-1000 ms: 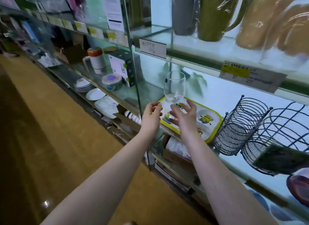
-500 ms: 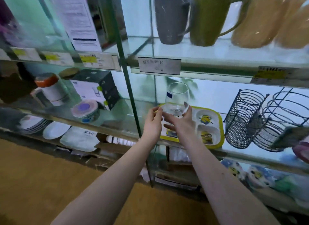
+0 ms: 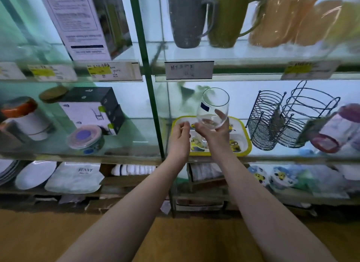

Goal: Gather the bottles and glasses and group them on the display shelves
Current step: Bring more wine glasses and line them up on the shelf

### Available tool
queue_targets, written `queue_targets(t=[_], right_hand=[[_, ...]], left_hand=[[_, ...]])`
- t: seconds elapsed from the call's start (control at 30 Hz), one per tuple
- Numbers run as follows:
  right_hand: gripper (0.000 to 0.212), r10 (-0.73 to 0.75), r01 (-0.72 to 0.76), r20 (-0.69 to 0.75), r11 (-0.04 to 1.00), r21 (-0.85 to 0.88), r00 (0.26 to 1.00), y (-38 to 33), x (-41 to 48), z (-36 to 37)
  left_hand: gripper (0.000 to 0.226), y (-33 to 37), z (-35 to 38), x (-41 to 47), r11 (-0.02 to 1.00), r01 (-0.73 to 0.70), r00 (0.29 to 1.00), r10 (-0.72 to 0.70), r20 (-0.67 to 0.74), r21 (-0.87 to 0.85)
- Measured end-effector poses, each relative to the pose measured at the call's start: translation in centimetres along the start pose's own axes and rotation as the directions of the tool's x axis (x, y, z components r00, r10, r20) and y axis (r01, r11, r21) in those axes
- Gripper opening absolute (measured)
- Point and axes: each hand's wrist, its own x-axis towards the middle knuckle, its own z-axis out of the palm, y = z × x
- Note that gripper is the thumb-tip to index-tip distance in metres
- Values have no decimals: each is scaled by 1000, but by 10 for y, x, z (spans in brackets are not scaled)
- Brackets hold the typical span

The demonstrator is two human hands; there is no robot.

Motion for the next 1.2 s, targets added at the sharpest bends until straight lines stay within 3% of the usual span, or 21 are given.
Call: queue_targets(t=[0.33,0.57,1.03,1.2], right_hand=[[65,-134,134,-13,991,-30,991,-33,-34,-36],[64,-183,183,4,981,-66,983,-94,-63,-87],[52,-260,258,-31,965,-50,965,-214,-140,-164],[48,-383,381,-67,924,-34,921,-245,-149,-178]], left_hand=[[19,29,30,-33,995,-90,995,92,44,-39],[29,67,72,-75,980,-194,979,192,65,42],[23,142,154,-160,907,-421,903,416,106,28],[15,171,175,-171,861,-507,859,501,107,35]])
